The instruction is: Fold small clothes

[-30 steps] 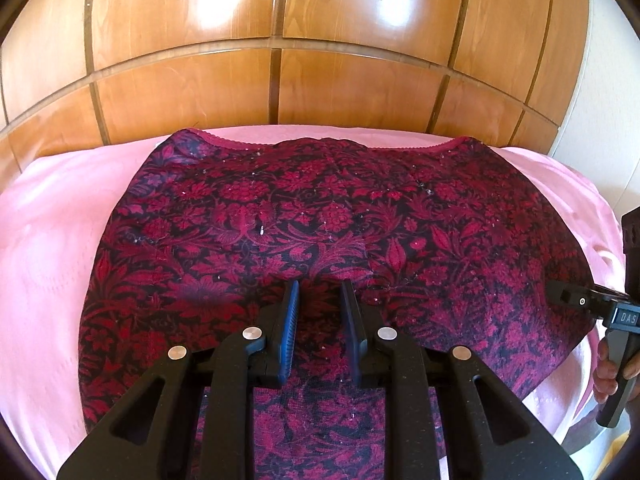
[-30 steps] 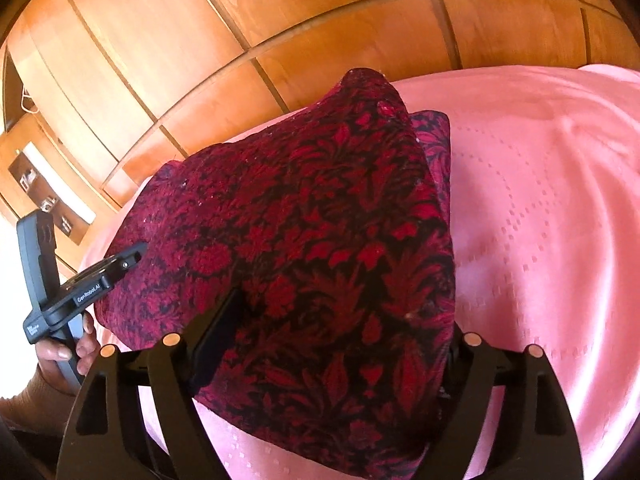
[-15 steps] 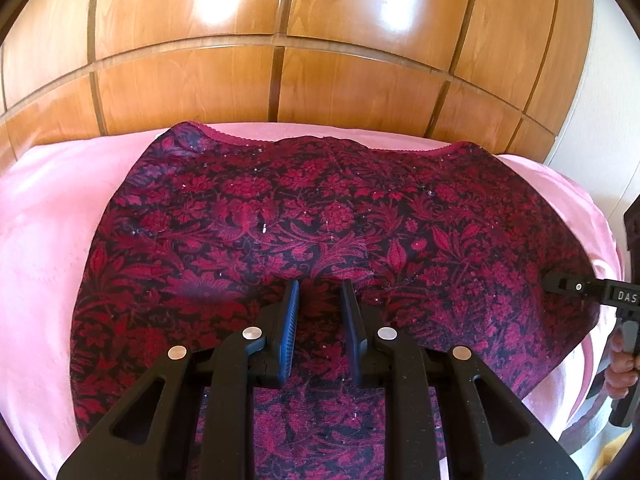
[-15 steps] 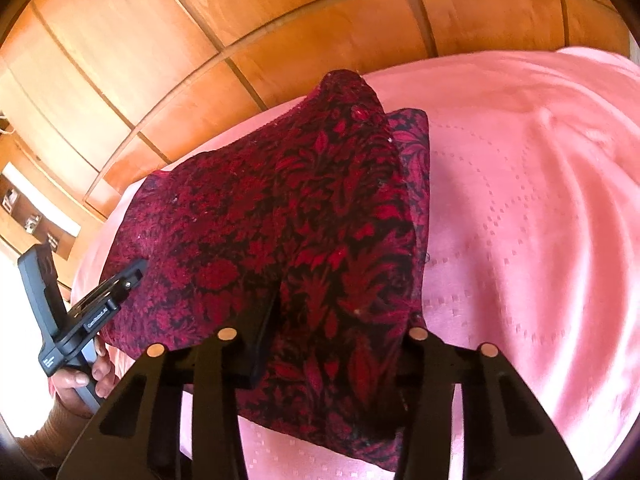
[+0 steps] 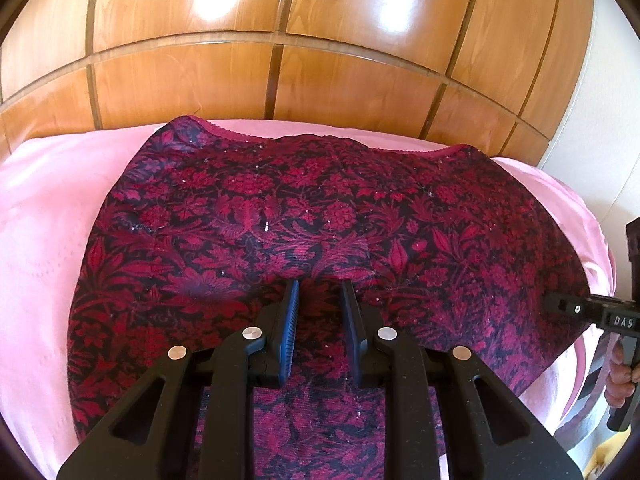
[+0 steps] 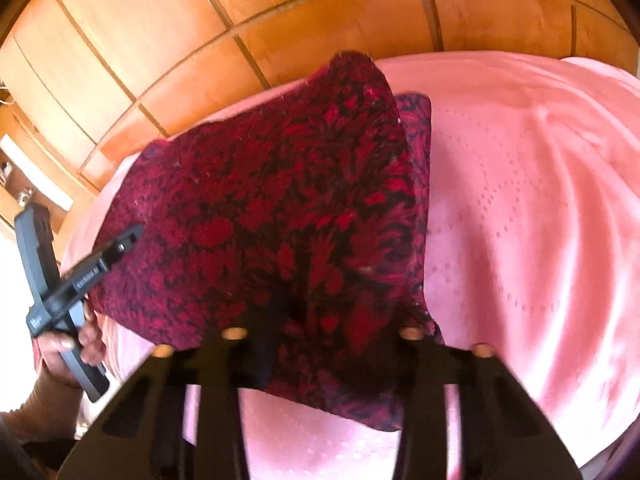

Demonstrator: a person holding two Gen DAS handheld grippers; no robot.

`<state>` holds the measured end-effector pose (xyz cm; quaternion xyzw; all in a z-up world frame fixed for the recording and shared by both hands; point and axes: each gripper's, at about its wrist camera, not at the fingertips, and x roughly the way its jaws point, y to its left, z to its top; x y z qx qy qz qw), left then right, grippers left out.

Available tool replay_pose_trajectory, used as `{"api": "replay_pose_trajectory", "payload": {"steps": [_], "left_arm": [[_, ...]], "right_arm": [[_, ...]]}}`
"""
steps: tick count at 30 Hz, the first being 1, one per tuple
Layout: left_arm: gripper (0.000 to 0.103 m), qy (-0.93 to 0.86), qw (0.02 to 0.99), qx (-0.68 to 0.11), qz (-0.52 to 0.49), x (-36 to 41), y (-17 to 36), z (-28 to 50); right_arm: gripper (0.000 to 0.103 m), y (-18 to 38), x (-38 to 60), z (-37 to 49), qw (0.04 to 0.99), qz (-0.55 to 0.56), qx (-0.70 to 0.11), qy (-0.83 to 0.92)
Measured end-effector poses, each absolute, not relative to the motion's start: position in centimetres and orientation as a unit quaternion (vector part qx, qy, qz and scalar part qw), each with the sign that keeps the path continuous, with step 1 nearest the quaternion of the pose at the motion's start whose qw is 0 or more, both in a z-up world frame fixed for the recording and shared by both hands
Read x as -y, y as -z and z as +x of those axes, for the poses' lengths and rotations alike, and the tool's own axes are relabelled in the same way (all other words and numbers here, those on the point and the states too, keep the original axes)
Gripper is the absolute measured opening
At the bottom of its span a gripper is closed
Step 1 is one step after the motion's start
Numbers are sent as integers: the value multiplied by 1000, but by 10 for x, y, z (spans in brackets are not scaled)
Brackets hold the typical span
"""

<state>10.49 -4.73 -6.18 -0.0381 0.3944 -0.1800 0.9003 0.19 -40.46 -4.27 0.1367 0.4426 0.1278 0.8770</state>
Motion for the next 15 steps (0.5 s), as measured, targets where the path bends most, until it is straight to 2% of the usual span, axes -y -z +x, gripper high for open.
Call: {"api": "replay_pose_trajectory", "payload": {"steps": [3,6,8,10,13,15], "left_arm": [[20,184,898,-397,-46,44,64,106],[20,186,897,-398,-44,44,64,106],[20,188,897,-398,-42,43,64,106],[20,188,897,-399,-39,43,64,107],[20,187,896,-401,-28,44,64,108],[20,188,896,-401,-26,46,64,108]], "right_arm": [[16,41,394,2,877,125,-439,-152],[18,55,412,8,862,182,-448,-154],[26,53,415,5,867,188,-436,-154],[56,51,422,1,875,195,-422,-139],[65,47,438,-1,883,211,-402,-121],[66,52,446,4,876,224,-410,-118]]}}
